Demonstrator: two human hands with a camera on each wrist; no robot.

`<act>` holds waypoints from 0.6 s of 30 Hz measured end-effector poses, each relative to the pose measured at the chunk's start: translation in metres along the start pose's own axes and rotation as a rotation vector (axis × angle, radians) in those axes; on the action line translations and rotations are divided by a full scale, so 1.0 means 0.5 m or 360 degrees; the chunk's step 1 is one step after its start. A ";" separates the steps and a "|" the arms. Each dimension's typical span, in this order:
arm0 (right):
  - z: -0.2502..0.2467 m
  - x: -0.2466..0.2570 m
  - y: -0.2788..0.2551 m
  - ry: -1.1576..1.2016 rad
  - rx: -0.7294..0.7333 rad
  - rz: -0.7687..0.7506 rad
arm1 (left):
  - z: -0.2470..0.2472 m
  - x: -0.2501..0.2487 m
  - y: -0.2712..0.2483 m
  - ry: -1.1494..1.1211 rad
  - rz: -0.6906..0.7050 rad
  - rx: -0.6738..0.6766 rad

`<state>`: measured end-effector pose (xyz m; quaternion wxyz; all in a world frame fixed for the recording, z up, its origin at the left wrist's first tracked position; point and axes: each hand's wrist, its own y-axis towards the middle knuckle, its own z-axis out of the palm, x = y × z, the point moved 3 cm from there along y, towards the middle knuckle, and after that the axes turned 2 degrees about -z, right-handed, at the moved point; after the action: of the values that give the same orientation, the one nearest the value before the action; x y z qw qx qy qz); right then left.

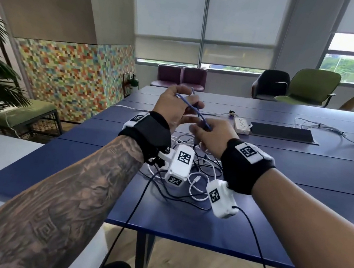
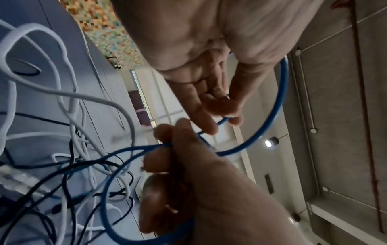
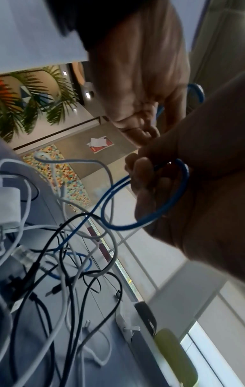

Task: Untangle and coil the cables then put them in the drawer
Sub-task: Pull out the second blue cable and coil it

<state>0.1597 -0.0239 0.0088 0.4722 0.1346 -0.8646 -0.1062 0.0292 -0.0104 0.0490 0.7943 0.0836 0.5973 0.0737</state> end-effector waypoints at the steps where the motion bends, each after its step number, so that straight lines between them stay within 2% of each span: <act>1: -0.001 0.003 0.003 0.0040 -0.0025 0.0020 | -0.001 0.000 -0.003 -0.0018 0.0008 -0.0016; 3: -0.012 0.003 0.013 0.0187 -0.0142 0.0053 | -0.015 0.013 -0.003 -0.0030 0.0001 -0.0095; 5: -0.030 0.001 0.022 0.0426 -0.0239 0.0097 | -0.030 0.047 -0.010 0.0094 -0.0053 -0.0075; 9: -0.064 0.009 0.033 0.0737 -0.0316 0.0088 | -0.041 0.160 -0.033 0.0877 -0.0175 0.0217; 12: -0.091 0.030 0.035 0.1100 -0.0399 0.0077 | -0.049 0.222 -0.033 0.1216 -0.0152 0.0320; 15: -0.118 0.055 0.032 0.1447 -0.0415 0.0039 | -0.051 0.245 -0.023 0.1467 -0.0161 0.0259; 18: -0.136 0.076 0.027 0.1493 -0.0445 -0.0029 | -0.046 0.229 -0.008 0.1361 0.0051 0.0062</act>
<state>0.1957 -0.0278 0.0790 0.8234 0.1109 -0.5349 -0.1534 0.0387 0.0117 -0.0654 0.4721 0.0700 0.8727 0.1028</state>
